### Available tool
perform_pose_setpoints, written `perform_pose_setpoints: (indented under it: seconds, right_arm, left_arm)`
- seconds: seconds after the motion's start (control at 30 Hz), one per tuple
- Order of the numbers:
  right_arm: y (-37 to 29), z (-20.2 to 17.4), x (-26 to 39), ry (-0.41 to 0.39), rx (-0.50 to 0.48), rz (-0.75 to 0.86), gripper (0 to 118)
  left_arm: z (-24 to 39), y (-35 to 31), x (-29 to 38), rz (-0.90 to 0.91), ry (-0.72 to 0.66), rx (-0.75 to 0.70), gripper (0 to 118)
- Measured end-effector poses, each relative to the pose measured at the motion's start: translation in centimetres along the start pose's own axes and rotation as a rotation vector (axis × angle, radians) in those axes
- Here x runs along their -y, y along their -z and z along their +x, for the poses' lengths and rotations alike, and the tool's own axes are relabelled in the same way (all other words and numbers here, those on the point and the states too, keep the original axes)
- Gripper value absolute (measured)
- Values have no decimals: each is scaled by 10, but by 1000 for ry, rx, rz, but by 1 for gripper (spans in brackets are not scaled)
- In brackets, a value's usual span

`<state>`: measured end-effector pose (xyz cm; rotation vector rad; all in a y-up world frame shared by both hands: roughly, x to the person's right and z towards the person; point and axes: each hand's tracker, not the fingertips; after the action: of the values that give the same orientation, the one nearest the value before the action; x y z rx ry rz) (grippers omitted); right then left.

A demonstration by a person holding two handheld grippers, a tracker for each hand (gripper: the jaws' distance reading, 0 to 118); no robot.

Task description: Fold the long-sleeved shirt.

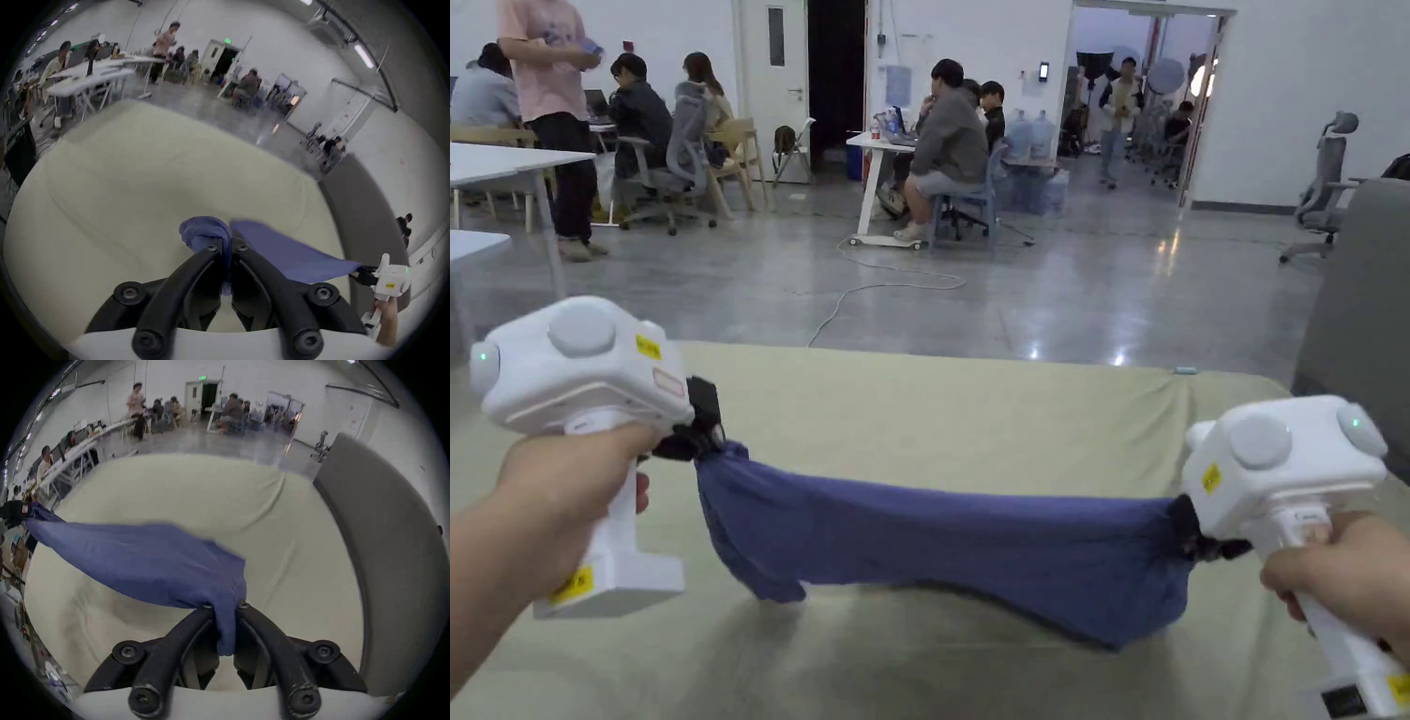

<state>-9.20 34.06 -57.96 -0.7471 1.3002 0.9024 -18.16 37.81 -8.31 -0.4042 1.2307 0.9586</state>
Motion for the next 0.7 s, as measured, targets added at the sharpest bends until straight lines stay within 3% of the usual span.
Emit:
perform_pose_setpoints:
  seconds: [0.13,0.3,0.6,0.7]
  right_arm:
    - [42,-14,79,-82,23,-112,4]
    - [13,-30,179,-123,-9,-100,4]
    - [-39,-37,303,-154,-65,-146,4]
    - [-28,-44,337,-131,-103,-213,4]
  left_arm:
    - [-35,12,70,-134,-26,-1,0]
    - [-61,-18,161,-224,-6,-14,0]
    - [-90,-88,270,-363,73,-38,0]
    - [-108,-79,303,-403,70,-82,0]
